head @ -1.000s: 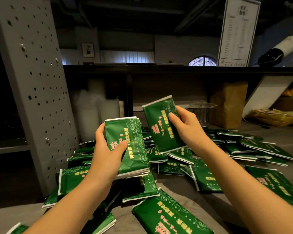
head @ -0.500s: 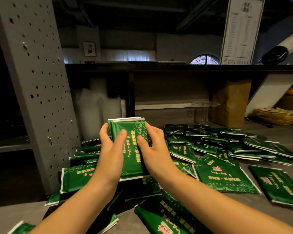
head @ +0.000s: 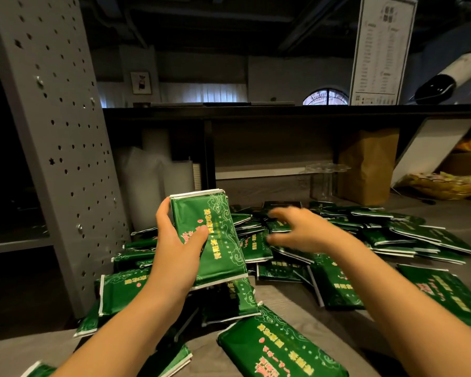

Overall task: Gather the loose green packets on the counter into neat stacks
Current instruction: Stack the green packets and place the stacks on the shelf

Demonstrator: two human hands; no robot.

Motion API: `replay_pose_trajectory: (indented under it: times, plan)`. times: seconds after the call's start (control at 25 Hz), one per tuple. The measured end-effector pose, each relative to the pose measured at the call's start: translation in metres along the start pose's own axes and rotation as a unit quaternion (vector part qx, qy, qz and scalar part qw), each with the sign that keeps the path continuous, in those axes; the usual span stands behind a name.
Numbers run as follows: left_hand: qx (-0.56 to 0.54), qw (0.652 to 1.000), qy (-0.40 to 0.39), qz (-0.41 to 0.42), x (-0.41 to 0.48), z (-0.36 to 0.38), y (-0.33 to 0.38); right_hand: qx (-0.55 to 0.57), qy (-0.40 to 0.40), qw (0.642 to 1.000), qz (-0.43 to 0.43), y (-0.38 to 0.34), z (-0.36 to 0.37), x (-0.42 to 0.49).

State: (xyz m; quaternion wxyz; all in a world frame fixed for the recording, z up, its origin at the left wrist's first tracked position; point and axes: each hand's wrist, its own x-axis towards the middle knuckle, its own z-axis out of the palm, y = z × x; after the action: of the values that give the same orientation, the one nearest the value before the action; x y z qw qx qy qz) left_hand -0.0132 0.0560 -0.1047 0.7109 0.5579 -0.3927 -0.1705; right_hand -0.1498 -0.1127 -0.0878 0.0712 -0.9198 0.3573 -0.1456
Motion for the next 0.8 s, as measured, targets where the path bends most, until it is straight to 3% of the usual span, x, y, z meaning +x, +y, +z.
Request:
replay_pose_trajectory:
  times: [0.12, 0.2, 0.4, 0.52, 0.64, 0.72, 0.8]
  plan:
    - [0.004, 1.000, -0.002, -0.002, 0.001, 0.000, -0.001, -0.017, -0.204, 0.974, 0.099, 0.021, 0.000, -0.002]
    - [0.009, 1.000, -0.003, -0.002, 0.001, 0.001, -0.003, -0.018, -0.225, 0.968, 0.105, 0.028, 0.004, -0.001]
    - [0.011, 1.000, 0.000, -0.010, 0.000, 0.001, -0.002, 0.012, -0.068, 0.998, 0.007, 0.035, 0.002, 0.007]
    - [0.015, 1.000, -0.006, -0.012, 0.001, 0.000, -0.003, 0.142, 0.091, 0.985, -0.024, 0.035, -0.008, 0.006]
    - [0.023, 0.999, -0.017, -0.020, 0.001, 0.000, -0.004, 0.394, 0.213, 0.892, -0.064, 0.021, -0.018, -0.003]
    - [0.028, 0.999, -0.018, -0.018, 0.001, -0.001, -0.005, 0.537, 0.217, 0.813, -0.066, 0.007, -0.021, -0.008]
    - [0.031, 0.999, -0.023, -0.014, 0.002, -0.001, -0.005, 0.615, 0.170, 0.769, -0.048, -0.011, -0.022, -0.012]
